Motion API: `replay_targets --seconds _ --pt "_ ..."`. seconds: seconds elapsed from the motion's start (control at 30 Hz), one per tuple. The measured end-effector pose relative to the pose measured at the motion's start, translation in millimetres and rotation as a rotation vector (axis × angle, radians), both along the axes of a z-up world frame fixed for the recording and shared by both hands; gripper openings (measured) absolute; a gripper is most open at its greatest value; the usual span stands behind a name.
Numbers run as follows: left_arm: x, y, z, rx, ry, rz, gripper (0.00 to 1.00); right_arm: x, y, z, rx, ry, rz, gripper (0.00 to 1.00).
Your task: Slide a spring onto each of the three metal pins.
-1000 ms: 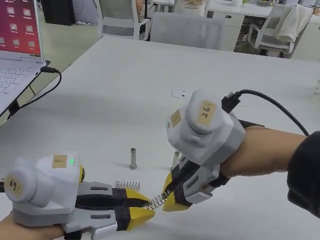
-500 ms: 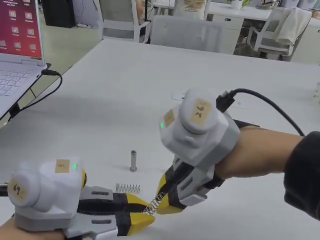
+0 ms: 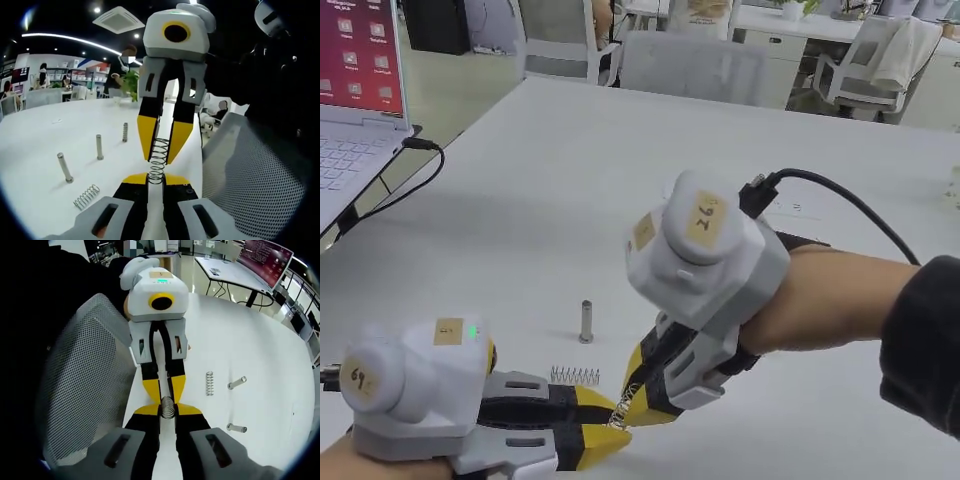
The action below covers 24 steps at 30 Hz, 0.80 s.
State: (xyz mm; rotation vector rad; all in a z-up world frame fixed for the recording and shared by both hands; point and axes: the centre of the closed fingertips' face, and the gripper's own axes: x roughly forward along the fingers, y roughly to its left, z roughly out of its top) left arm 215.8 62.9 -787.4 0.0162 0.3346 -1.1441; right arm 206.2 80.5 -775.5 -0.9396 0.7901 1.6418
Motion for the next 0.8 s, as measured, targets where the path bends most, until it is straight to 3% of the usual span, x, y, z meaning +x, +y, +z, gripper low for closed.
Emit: replay_targets --seconds 0.43,0.8 --pt "4.5 1.5 -0.2 -0.004 -0.015 0.011 0.03 1.5 1.7 0.7 -0.014 -0.016 0.011 0.08" --pt "8.1 4.1 -0.2 -0.005 -0.017 0.031 0.18 6.6 0.5 0.8 -0.014 -0.026 0.003 0.08"
